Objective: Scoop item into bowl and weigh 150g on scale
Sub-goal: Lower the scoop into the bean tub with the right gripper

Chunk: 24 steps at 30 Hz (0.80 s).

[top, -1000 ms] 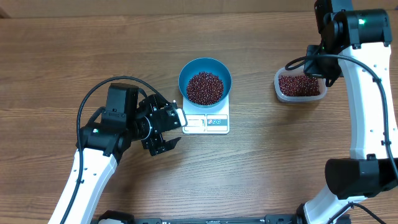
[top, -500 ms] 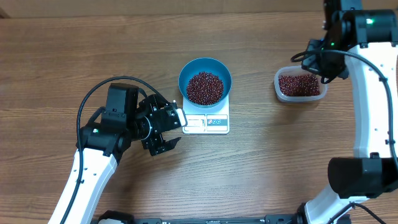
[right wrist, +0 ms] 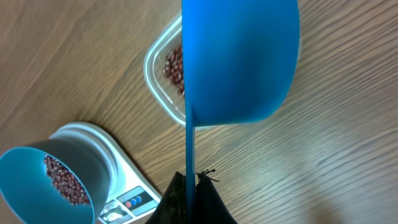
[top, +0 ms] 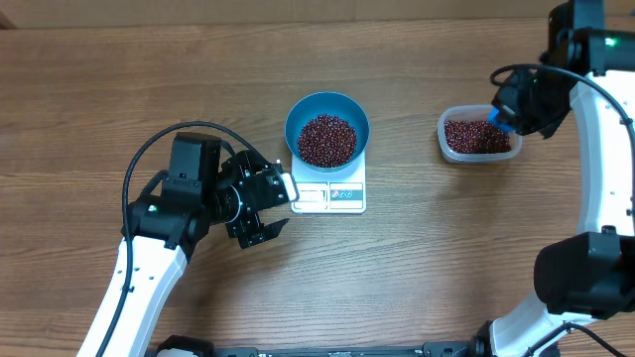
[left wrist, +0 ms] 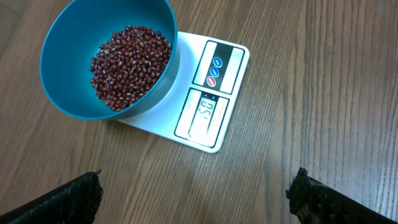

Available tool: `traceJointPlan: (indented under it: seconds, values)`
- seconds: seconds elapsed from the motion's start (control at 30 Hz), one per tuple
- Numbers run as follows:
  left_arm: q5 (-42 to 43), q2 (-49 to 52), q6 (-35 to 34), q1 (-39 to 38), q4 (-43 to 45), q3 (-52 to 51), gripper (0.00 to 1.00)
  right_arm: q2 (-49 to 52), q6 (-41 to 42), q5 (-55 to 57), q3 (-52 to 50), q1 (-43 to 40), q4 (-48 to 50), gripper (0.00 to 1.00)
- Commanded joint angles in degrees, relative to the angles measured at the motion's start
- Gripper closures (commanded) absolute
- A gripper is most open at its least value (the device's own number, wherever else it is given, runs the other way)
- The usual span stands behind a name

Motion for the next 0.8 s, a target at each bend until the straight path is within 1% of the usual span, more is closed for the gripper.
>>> traceJointPlan:
  seconds: [0.0, 0.23, 0.57, 0.77]
  values:
    - [0.5, 0.3, -0.6, -0.4, 0.0, -0.3, 0.01, -1.0, 0.9, -3.9, -3.0, 0.0, 1.1, 0.96]
    - [0.5, 0.3, -0.6, -0.4, 0.0, -0.3, 0.01, -1.0, 0.9, -6.7, -8.6, 0.0, 5.3, 0.96]
    - [0.5, 0.3, -0.6, -0.4, 0.0, -0.3, 0.01, -1.0, 2.8, -6.9, -14.6, 0.0, 12.5, 0.96]
    - [0.5, 0.3, -0.6, -0.4, 0.0, -0.3, 0.00, -1.0, 3.9, -6.8, -15.5, 0.0, 14.4, 0.96]
